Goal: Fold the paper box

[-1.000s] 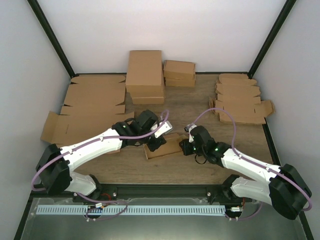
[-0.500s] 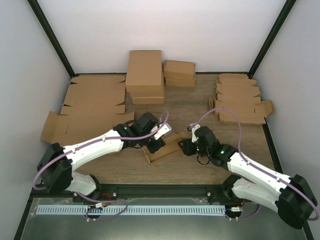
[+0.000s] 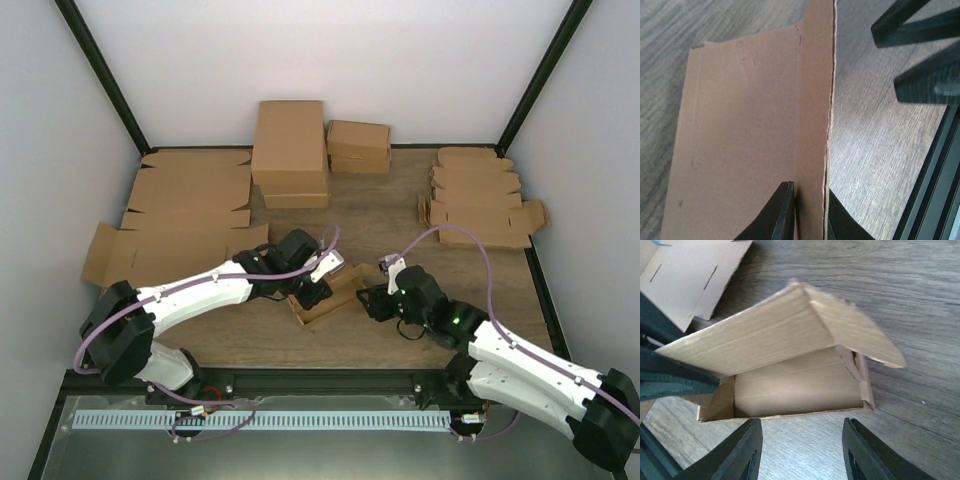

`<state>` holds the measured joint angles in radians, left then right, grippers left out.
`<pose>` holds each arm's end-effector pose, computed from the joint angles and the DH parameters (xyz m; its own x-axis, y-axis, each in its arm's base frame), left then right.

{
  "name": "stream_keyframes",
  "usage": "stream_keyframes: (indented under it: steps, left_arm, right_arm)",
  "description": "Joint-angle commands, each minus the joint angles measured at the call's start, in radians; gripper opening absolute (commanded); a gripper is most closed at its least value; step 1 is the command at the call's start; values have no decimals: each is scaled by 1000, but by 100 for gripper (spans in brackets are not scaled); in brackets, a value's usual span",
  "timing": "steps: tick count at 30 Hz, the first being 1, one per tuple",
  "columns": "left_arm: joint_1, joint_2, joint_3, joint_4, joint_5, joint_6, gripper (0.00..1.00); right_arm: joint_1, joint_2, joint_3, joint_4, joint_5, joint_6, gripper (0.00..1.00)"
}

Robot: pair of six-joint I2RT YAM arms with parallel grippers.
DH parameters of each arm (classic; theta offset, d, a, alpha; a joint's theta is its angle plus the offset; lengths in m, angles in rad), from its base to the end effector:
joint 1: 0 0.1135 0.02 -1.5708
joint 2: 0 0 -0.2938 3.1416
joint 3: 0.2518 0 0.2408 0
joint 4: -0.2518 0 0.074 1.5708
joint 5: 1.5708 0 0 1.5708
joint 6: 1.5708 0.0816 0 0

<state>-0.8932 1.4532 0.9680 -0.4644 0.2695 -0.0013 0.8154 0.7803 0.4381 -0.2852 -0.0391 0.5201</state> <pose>0.1766 -0.2541 0.2254 -0.5109 0.6329 -0.5817 0.8475 0.4844 -0.2173 0.1190 0.1310 0.2071 -0.7215 -0.0418 -0.6911 -0.4501 0.7869 0.4222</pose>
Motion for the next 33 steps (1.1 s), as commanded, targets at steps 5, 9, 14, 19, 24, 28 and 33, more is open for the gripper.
stream_keyframes:
  steps: [5, 9, 14, 19, 24, 28, 33]
  left_arm:
    - [-6, 24, -44, 16, 47, -33, 19]
    - [-6, 16, -48, 13, 48, -35, 19]
    - [-6, 9, -34, 7, 54, -44, 20]
    - [-5, -11, -34, 24, 60, -56, 20]
    - [-5, -7, -28, 24, 58, -69, 20]
    - [-6, -14, -28, 28, 51, -74, 20]
    - [-6, -16, -25, 24, 53, -75, 20]
  right_arm:
    - [7, -80, 13, -47, 227, 166, 47]
    - [5, -86, 7, -45, 240, 160, 49]
    - [2, -40, 5, -63, 245, 187, 24]
    - [-94, -39, -39, 13, 140, 195, 1]
    - [-259, -57, -145, 220, -163, 242, 1]
    - [-327, 16, -166, 331, -285, 306, 1]
    - [-347, 122, -157, 437, -401, 318, 1]
